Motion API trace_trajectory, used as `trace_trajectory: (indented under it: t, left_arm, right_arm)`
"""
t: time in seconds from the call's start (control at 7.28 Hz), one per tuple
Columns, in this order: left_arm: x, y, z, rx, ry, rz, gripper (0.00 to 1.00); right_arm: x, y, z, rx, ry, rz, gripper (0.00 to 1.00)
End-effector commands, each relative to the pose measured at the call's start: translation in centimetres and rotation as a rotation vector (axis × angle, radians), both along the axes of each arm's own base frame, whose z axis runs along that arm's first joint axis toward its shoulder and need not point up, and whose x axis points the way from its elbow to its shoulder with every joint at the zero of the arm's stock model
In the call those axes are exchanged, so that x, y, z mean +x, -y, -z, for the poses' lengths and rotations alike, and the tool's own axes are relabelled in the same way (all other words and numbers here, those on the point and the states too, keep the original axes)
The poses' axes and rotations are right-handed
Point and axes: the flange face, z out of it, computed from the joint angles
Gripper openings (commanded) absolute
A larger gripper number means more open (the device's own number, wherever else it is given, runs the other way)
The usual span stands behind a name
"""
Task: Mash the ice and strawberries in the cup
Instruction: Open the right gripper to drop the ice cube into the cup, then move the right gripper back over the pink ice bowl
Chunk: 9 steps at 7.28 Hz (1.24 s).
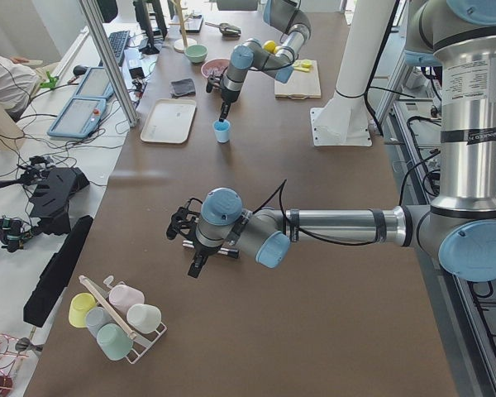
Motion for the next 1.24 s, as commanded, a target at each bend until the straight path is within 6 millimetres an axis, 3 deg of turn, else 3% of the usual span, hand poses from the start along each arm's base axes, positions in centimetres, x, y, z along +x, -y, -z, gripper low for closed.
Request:
trace_trajectory:
  t: [0.0, 0.14, 0.27, 0.55, 0.69, 0.82, 0.96, 1.1]
  left_arm:
    - [0.0, 0.1, 0.2, 0.003, 0.0, 0.001, 0.97]
    - [0.1, 0.1, 0.1, 0.0, 0.0, 0.0, 0.97]
    - [0.4, 0.2, 0.1, 0.003, 0.0, -0.006, 0.97]
    - [0.7, 0.1, 0.1, 0.001, 0.0, -0.014, 0.97]
    - [0.7, 0.2, 0.2, 0.003, 0.0, -0.014, 0.97]
    - [0.8, 0.2, 0.1, 0.003, 0.003, -0.014, 0.97]
    - [0.8, 0.4, 0.3, 0.001, 0.001, -0.009, 0.97]
    - [0.8, 0.6, 0.4, 0.004, 0.001, -0.009, 0.97]
  right_arm:
    - [3.4, 2.4, 1.4, 0.02, 0.035, -0.003, 1.0]
    - [7.6, 6.0, 0.7, 0.017, 0.04, 0.083, 1.0]
    - [12.1, 7.3, -1.2, 0.048, 0.014, 0.18, 1.0]
    - [21.7, 6.8, -10.2, 0.001, 0.022, 0.25, 1.0]
    - [24.6, 5.5, -13.8, 0.012, 0.014, 0.28, 1.0]
    - [26.3, 4.1, -17.2, 0.026, -0.012, 0.306, 1.0]
    - [26.7, 3.8, -18.6, 0.013, -0.02, 0.314, 1.0]
    - [26.6, 3.5, -21.4, -0.004, -0.054, 0.339, 1.0]
